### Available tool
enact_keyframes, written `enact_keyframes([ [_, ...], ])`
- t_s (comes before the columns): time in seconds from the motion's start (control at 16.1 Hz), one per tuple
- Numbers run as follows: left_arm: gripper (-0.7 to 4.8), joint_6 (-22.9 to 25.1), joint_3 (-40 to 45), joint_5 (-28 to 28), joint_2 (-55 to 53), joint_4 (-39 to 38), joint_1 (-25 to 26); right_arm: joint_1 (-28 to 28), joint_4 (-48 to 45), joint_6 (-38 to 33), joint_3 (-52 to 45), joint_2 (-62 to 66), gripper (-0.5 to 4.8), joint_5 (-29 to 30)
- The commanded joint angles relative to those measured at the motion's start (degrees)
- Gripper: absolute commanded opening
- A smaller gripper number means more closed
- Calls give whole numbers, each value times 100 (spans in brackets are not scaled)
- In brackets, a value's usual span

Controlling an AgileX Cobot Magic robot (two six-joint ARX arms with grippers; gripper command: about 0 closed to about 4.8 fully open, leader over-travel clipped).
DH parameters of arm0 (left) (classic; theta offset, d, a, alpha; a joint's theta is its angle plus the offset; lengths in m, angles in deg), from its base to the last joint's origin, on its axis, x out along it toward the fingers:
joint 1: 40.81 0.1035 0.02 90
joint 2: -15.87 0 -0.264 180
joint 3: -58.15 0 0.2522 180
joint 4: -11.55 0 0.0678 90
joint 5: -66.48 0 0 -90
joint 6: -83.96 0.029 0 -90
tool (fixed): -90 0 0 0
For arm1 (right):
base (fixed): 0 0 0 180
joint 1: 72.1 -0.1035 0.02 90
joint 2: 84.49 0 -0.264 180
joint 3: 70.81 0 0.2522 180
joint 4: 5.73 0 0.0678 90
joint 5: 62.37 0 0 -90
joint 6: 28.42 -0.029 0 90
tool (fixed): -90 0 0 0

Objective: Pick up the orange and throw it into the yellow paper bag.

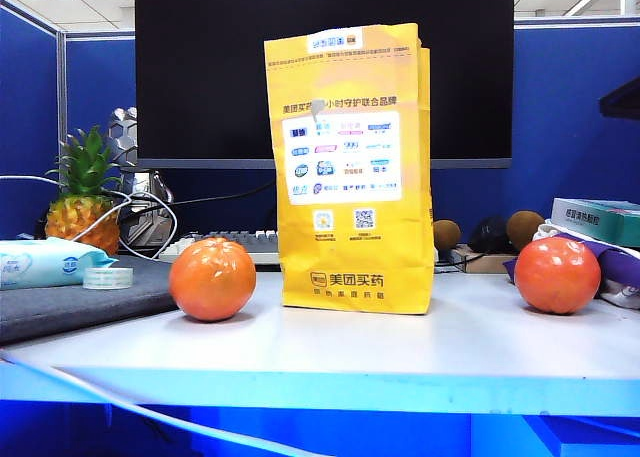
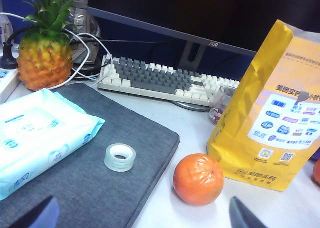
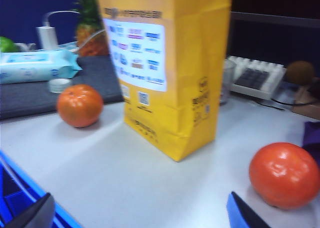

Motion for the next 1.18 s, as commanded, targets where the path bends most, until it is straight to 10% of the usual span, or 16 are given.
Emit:
enact_keyframes([
  [0.06, 479, 0, -13, 35, 0, 50, 4, -4, -92, -26, 31, -4, 479, 149],
  [0.5, 479, -20, -13, 216, 0, 33, 4, -4, -221, -494, 28, -4, 479, 260],
  [0.68, 479, 120, -37, 1902, -44, 463, 4, -4, -1512, -1241, -125, -4, 479, 227],
  [1.18, 479, 907, -1381, 2966, -2129, 553, 4, 4, -1755, -1058, 208, 890, 479, -1596],
])
